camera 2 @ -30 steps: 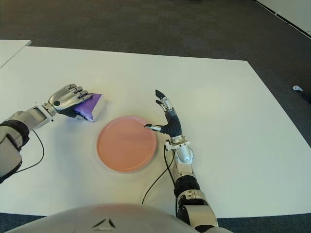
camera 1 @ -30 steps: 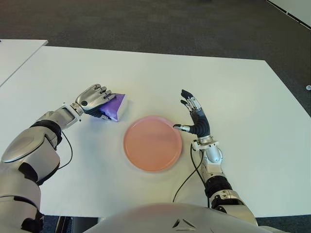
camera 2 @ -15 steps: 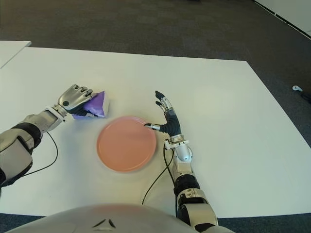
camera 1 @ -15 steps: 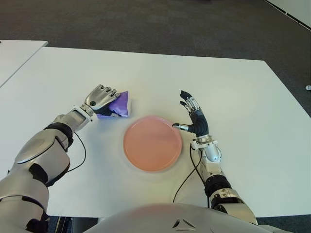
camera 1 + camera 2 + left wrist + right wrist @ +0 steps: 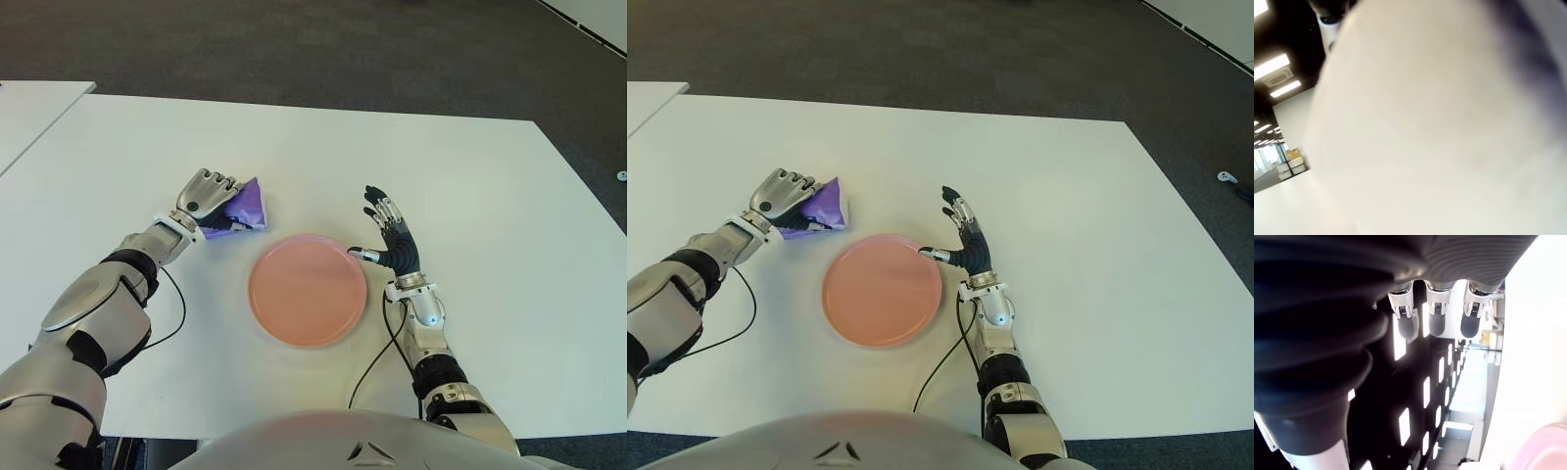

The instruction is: Put the tissue paper into the plate.

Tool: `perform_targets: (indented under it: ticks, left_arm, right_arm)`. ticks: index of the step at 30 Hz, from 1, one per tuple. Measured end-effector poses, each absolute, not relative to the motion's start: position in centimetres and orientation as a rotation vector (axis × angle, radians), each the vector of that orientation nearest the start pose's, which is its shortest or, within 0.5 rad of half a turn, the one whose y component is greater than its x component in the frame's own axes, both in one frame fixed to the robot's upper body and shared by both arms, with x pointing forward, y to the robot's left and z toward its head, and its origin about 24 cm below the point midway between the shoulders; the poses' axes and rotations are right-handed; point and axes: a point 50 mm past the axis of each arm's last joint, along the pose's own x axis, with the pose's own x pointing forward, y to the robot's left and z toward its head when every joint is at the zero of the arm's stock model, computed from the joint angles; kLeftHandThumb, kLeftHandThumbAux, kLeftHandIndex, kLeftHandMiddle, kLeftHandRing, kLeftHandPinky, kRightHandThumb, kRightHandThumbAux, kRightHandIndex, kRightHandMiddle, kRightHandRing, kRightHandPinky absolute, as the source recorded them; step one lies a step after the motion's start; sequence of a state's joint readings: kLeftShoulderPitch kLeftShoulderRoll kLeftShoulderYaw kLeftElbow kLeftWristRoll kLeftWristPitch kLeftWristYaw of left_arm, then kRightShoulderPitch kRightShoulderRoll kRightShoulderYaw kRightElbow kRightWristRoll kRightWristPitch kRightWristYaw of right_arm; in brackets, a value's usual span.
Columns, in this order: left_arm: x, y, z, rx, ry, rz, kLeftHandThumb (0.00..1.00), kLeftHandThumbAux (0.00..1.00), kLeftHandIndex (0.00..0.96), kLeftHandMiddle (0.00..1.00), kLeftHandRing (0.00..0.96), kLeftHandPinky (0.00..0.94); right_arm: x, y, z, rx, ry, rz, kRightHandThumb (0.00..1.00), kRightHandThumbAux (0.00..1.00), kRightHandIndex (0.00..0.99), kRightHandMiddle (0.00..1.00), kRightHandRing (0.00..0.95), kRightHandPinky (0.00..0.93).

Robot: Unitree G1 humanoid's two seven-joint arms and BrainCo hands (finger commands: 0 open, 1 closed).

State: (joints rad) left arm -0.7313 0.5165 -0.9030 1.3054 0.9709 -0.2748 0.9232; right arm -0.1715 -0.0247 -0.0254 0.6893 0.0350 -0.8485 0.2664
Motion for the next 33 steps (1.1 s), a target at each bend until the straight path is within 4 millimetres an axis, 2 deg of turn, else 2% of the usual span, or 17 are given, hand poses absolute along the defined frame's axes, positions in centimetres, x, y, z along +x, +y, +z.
perform_targets:
  ticks: [21, 26, 33]
  left_arm:
    - [32.4, 23.1, 1.8, 1.768, -0.394, -0.162, 0.842, 0.669, 0.415, 0.561, 0.746, 0.7]
    - [32.8, 23.5, 2.7, 1.655, -0.346, -0.156, 0.843, 0.668, 0.416, 0.557, 0.747, 0.717]
    - [33.5, 23.6, 4.7, 1.394, -0.348, -0.119, 0.845, 0.665, 0.418, 0.56, 0.768, 0.777]
  right_arm:
    - [25.8, -13.8, 0.9, -0.034, -0.326, 0.262, 0.0, 0.868, 0.0, 0.0, 0.0, 0.0]
    - [25.9, -13.8, 0.8, -0.029, -0.305, 0.251, 0.0, 0.875, 0.0, 0.0, 0.0, 0.0]
    - [25.9, -14.0, 0.8, -0.024, -0.287, 0.241, 0.0, 0.875, 0.0, 0.0, 0.0, 0.0]
